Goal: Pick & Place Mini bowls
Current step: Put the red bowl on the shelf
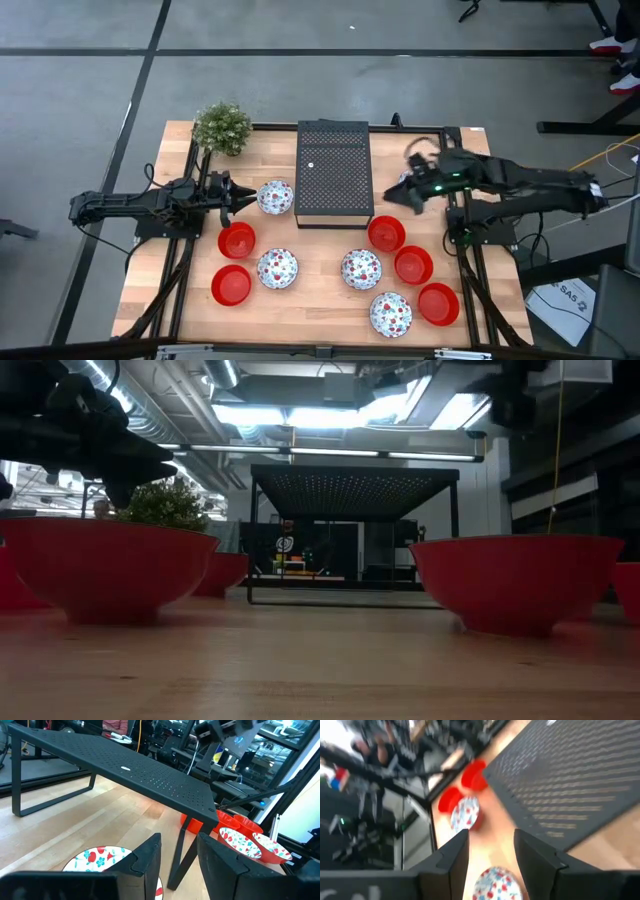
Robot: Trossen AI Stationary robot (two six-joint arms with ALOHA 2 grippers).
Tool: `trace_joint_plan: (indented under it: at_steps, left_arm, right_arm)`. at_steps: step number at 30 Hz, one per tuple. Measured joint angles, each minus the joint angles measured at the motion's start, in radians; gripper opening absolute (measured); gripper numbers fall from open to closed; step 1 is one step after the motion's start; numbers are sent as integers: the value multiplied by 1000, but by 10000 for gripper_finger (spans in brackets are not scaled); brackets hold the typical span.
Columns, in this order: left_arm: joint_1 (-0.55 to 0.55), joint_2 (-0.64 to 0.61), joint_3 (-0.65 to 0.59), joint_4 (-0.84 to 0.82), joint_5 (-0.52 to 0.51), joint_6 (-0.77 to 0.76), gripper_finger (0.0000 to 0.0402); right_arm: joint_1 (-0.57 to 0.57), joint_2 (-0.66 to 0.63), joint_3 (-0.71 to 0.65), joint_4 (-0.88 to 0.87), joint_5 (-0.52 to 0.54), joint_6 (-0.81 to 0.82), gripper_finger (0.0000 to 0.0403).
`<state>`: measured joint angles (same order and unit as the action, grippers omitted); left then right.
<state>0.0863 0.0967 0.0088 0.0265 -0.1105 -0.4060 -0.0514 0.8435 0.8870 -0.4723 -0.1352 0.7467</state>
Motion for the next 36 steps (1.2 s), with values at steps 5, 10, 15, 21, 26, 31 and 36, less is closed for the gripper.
trace_joint_plan:
  at_steps: [5, 10, 15, 21, 26, 31, 36]
  left_arm:
    - [0, 0, 0, 0, 0, 0, 121]
    - [0, 0, 0, 0, 0, 0, 123]
    - [0, 0, 0, 0, 0, 0, 121]
    - [0, 0, 0, 0, 0, 0, 123]
    - [0, 0, 0, 0, 0, 0, 121]
    - [0, 0, 0, 0, 0, 0, 118]
    - [0, 0, 0, 0, 0, 0, 120]
  right_arm:
    - [104, 183, 164, -92, 0, 3, 157]
    - [203, 355, 294, -229, 0, 14, 157]
    - [282, 505, 396, -334, 1, 28, 157]
    - [351, 650, 459, -448, 2, 46, 157]
    - [386, 716, 465, -524, 5, 77, 157]
    - [424, 740, 465, -594, 60, 73, 157]
    - [470, 772, 465, -660, 166, -51, 157]
